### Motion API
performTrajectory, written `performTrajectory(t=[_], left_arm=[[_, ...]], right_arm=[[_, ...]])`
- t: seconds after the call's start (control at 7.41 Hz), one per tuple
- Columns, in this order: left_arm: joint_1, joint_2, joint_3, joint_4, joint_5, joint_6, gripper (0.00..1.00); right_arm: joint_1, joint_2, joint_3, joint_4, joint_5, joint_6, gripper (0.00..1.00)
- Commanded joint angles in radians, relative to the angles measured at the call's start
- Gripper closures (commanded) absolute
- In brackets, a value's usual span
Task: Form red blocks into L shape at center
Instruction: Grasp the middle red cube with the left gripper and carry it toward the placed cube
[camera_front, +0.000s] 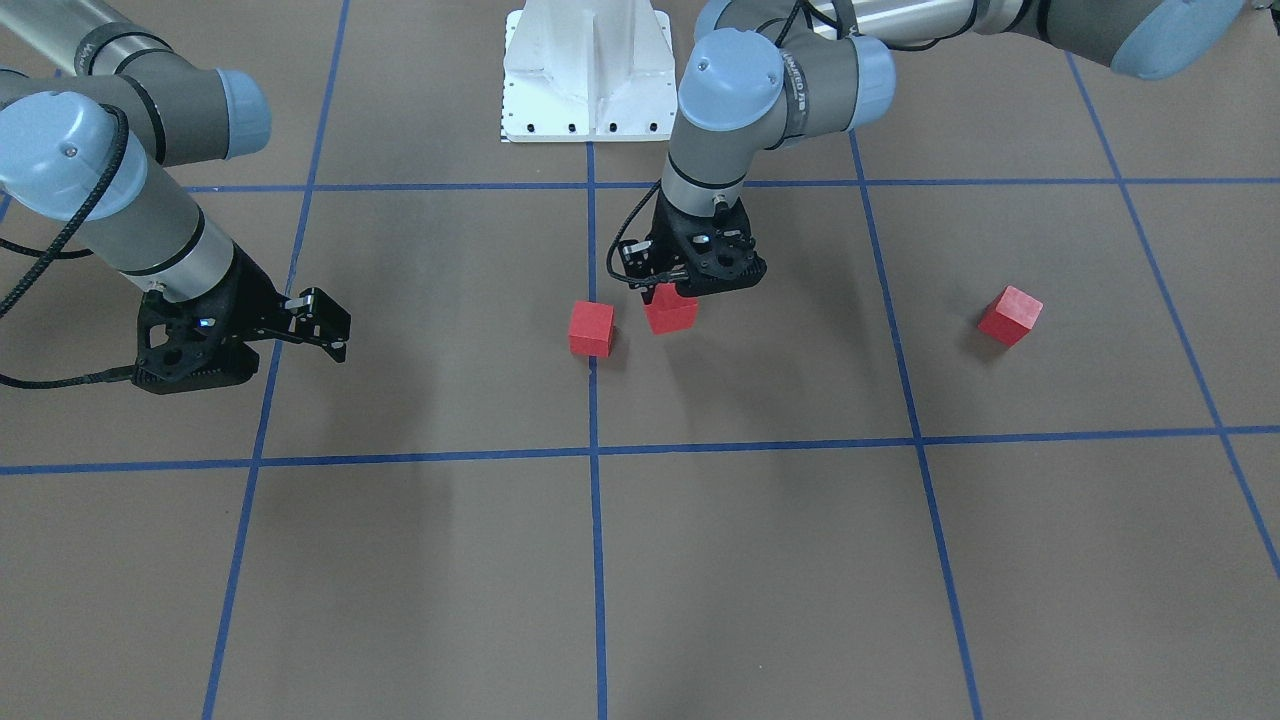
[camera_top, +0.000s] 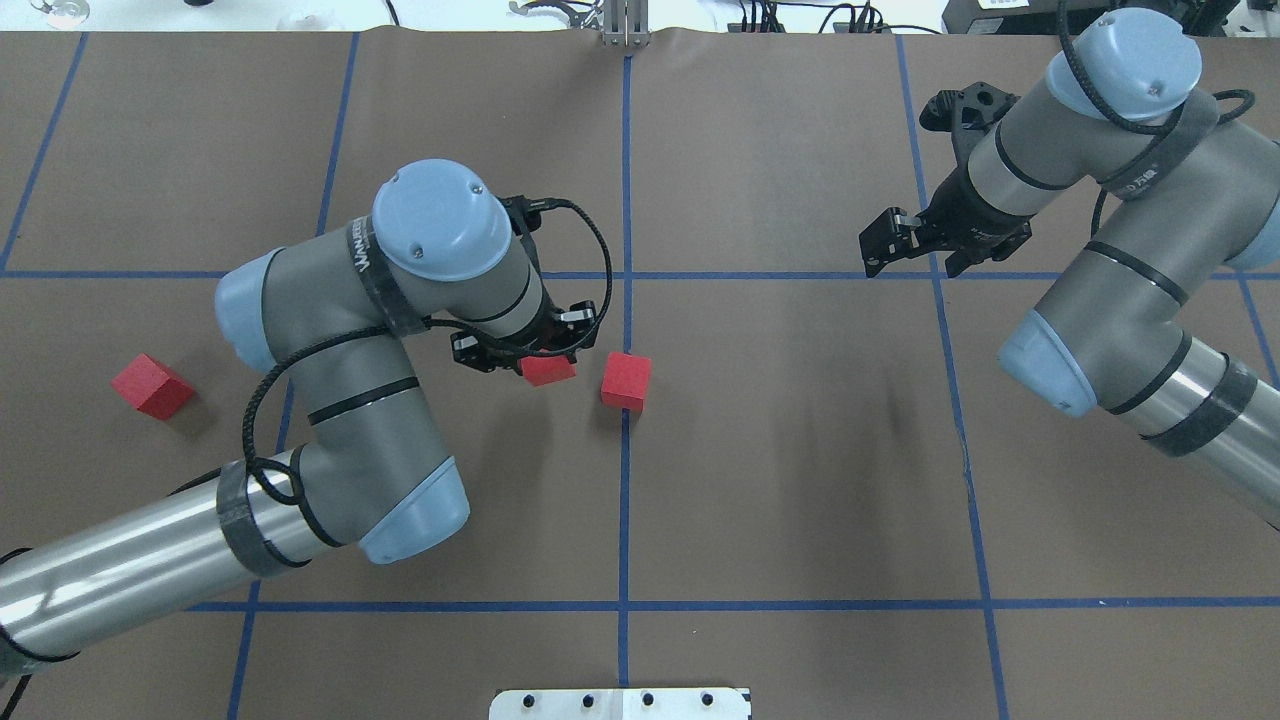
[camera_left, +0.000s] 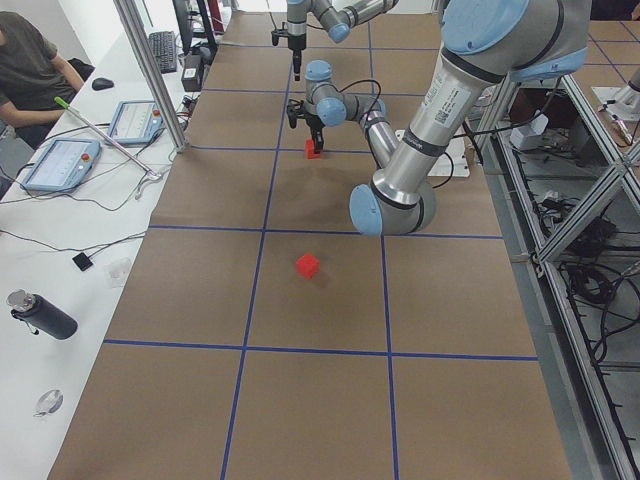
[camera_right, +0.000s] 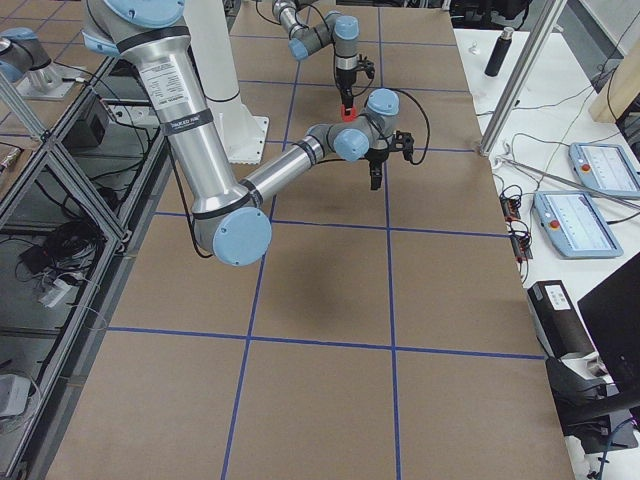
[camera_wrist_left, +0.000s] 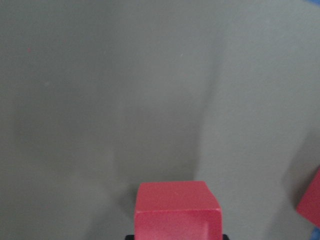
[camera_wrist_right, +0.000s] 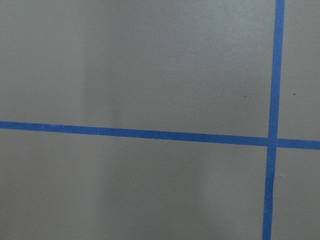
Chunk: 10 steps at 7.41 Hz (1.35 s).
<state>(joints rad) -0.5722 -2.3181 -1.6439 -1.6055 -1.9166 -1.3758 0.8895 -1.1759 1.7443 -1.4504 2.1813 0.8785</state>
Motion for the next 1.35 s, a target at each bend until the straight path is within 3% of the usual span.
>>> performTrajectory(t=[0.0,0.4,1.21], left_arm=[[-0.020,-0.166,0.145,0.004,0.068,0.146,1.00],[-0.017,-0.351,0.441,-0.007,0.073,0.205,1.00],[0.045,-0.328,0.457,0.007,0.110,0.227,1.00]], right_arm=[[0.000,-0.004,0.001,0.002,0.000,0.000,0.00],[-0.001,-0.005,0.001,0.004,0.000,0.002,0.00],[-0.014,-0.005,-0.008,0.004,-0.015,0.005,0.00]])
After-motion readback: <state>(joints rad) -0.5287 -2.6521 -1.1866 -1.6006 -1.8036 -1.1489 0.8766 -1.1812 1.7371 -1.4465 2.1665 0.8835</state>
